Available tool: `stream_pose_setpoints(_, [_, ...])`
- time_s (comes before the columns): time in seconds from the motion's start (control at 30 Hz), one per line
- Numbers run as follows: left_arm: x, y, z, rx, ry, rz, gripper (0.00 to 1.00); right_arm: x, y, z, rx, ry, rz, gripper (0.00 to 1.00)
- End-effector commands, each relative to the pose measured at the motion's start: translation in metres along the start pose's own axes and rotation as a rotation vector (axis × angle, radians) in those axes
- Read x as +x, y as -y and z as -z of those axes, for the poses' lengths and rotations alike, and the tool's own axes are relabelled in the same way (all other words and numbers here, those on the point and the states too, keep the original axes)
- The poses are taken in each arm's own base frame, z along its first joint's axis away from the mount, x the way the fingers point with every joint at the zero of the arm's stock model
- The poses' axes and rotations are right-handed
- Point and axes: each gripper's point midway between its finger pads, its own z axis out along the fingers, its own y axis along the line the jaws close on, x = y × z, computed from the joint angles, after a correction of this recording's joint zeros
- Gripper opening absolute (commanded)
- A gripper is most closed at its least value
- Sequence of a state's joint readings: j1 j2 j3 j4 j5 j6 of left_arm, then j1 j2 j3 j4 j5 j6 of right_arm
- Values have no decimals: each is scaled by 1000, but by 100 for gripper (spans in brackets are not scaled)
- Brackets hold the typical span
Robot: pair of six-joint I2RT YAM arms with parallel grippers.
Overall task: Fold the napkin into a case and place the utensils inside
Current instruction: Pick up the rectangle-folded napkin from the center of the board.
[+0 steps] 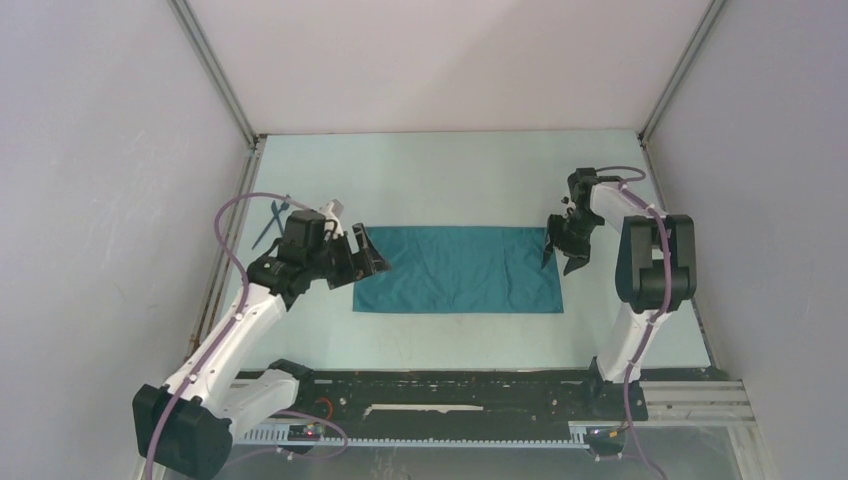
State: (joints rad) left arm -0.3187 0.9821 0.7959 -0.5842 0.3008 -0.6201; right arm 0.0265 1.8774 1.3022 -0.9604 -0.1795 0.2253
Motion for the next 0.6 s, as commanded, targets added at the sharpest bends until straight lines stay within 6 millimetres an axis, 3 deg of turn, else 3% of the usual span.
stream_pose_setpoints(0.0, [0, 12, 16, 41, -6, -69, 88, -10, 6, 2, 19, -5, 55, 61])
stream_pose_setpoints(0.57, [-1, 19, 23, 70, 2, -89, 88, -5, 2, -27, 48, -70, 91, 62])
